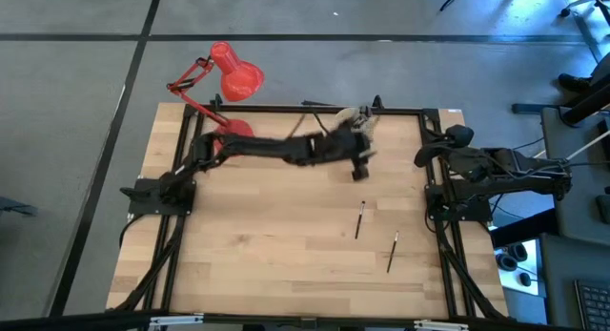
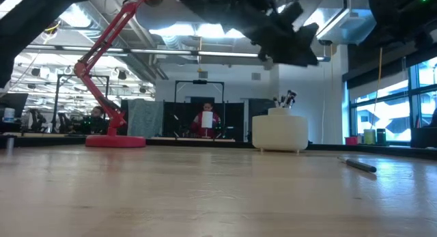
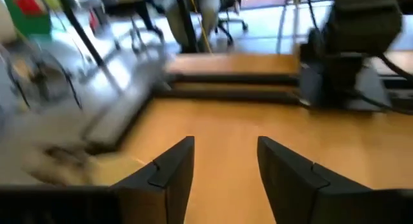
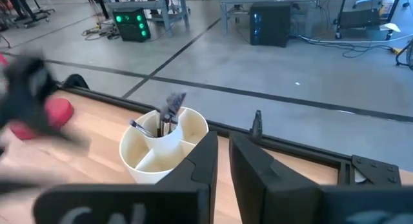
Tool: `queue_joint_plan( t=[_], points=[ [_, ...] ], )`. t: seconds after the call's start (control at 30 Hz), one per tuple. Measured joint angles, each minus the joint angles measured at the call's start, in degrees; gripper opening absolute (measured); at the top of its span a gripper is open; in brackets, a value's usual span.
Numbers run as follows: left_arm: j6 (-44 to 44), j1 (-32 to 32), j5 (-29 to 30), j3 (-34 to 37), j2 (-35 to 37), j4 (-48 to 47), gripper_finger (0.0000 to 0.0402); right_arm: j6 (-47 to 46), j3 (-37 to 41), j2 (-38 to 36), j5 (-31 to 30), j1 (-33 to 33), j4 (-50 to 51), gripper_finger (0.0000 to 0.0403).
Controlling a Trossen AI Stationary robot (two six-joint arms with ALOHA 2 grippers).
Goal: Put items in baskets/containers
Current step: Put the black eyeshadow brush into the white organizer
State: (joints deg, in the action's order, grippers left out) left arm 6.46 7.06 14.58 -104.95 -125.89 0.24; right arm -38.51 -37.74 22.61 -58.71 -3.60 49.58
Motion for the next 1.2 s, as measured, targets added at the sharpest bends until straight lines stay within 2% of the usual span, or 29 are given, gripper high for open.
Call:
queue_joint_plan(
  t=[0.23,0.37,0.47,0.67,0.97,1.2],
  points=[
    [-13.95,-8.30,5.36,0.11,-5.97,-1.12,0.0168,2.86,0.00,0.00,2.93,0.00,-3.71,0.0042],
    [-24.80,-9.36,9.02,0.11,-8.18,-3.11,0.0168,3.18,0.00,0.00,4.35,0.00,-4.43,0.0042],
    [-32.63,-8.89,7.28,0.11,-9.47,-5.99,0.0168,3.12,0.00,0.00,4.48,-0.02,-4.43,0.0042],
    [-40.97,-8.15,0.14,0.09,-12.36,-7.08,0.0168,3.11,0.00,0.04,4.97,-0.04,-4.37,0.0042],
    [-41.56,-9.86,0.08,-0.07,-16.26,-2.68,0.0168,3.20,0.00,0.04,4.91,-0.04,-4.26,0.0042],
    [-30.28,-11.81,3.36,-0.24,-16.35,-6.76,0.0156,3.20,0.02,0.04,4.91,-0.02,-4.26,0.0042]
  ],
)
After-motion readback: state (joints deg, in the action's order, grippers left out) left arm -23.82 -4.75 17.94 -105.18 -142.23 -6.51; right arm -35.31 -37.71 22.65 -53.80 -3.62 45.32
